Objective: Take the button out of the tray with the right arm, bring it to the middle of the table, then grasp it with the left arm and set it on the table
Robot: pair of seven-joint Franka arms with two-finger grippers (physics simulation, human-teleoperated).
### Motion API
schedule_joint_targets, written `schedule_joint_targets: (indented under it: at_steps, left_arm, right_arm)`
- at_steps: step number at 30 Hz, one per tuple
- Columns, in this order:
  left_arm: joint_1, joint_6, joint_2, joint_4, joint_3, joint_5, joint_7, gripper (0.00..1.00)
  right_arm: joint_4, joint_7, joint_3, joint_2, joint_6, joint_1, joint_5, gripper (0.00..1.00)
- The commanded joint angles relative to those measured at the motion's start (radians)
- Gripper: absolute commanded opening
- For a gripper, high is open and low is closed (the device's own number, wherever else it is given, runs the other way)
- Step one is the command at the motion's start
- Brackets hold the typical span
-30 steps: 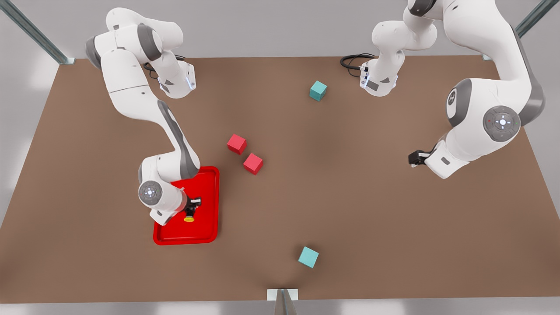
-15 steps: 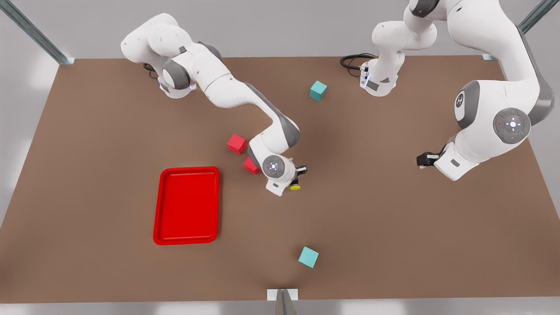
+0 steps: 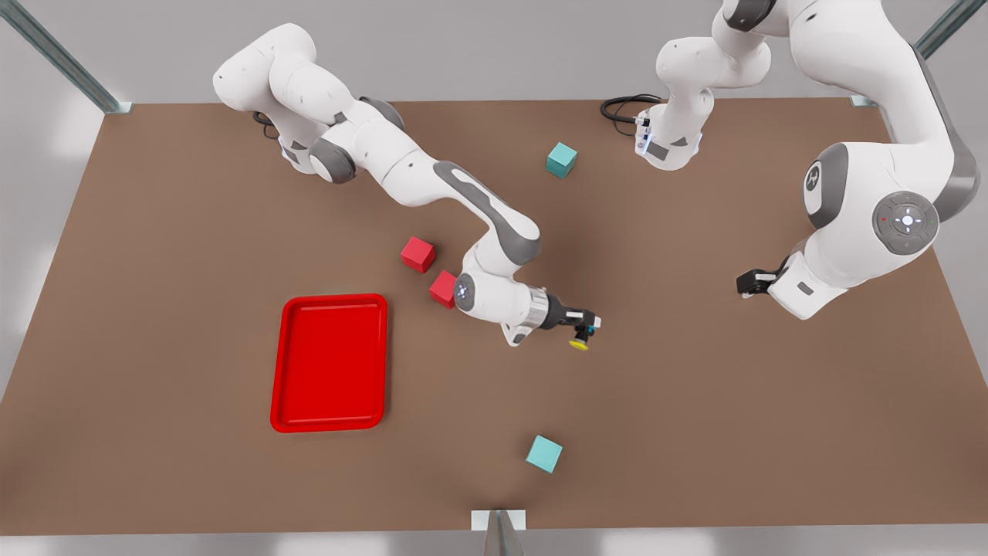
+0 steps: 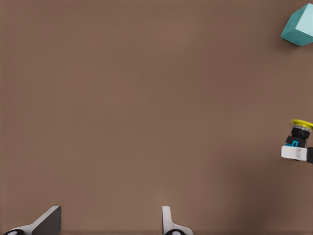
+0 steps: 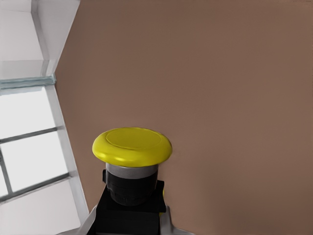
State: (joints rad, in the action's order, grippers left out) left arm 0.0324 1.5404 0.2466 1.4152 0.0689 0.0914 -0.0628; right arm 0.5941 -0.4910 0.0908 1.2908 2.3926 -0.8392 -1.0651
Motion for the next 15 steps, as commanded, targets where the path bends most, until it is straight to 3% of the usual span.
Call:
schedule_joint_targets:
  at_steps: [1, 6, 15]
  left_arm:
    - [0.000, 0.000, -0.001, -0.001, 0.000, 0.001, 0.001, 1.00]
    - [0.000, -0.002, -0.003, 0.005, 0.002, 0.019, 0.001, 1.00]
    - [0.000, -0.002, -0.001, 0.007, 0.000, 0.019, 0.001, 1.00]
  right_arm:
    - [0.001, -0.089, 0.015, -0.002, -0.004, 0.000, 0.014, 1.00]
    - [0.044, -0.060, 0.107, 0.002, -0.013, -0.049, 0.045, 1.00]
    - [0.085, -0.072, 0.113, 0.008, -0.020, -0.086, 0.151, 1.00]
